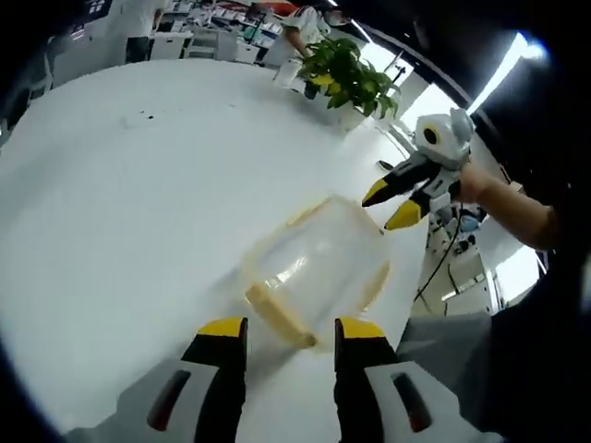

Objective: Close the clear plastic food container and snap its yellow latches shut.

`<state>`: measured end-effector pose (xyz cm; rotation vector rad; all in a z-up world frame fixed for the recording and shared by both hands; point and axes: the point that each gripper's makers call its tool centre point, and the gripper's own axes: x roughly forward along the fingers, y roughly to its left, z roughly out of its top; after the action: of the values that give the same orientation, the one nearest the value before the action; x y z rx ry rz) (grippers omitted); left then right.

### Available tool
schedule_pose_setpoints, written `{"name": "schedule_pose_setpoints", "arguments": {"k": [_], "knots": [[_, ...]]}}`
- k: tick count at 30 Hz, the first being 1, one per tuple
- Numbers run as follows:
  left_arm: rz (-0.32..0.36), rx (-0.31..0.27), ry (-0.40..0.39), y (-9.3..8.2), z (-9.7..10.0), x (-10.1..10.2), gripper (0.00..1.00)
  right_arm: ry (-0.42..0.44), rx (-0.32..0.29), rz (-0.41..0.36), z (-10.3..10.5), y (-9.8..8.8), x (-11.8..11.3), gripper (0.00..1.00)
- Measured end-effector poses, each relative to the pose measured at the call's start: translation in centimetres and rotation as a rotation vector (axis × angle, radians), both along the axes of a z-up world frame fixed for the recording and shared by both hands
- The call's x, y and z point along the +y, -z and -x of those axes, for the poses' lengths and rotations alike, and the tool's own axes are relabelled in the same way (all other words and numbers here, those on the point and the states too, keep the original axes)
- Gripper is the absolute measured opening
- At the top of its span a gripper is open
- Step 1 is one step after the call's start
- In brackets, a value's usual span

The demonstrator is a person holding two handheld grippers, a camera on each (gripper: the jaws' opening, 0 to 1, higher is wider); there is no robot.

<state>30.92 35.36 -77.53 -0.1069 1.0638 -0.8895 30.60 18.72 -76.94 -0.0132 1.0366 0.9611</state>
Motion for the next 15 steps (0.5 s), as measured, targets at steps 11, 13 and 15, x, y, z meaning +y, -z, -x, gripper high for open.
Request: {"name": "schedule_pose_setpoints", "arguments": {"k": [11, 13, 15], "knots": [[0.036, 0.033, -0.122, 0.0, -0.4, -0.6, 0.20, 0.012, 0.027, 0.016, 0.9, 1.0, 0.2, 0.26], [0.022, 0.032, -0.122, 0.2, -0.3, -0.6, 0.20, 0.005, 0.026, 0.017, 0.8, 1.0, 0.2, 0.25], [0.000, 0.031, -0.107, 0.6, -0.1, -0.7, 0.20, 0.000, 0.026, 0.023, 0.8, 1.1, 0.2, 0.25]]}}
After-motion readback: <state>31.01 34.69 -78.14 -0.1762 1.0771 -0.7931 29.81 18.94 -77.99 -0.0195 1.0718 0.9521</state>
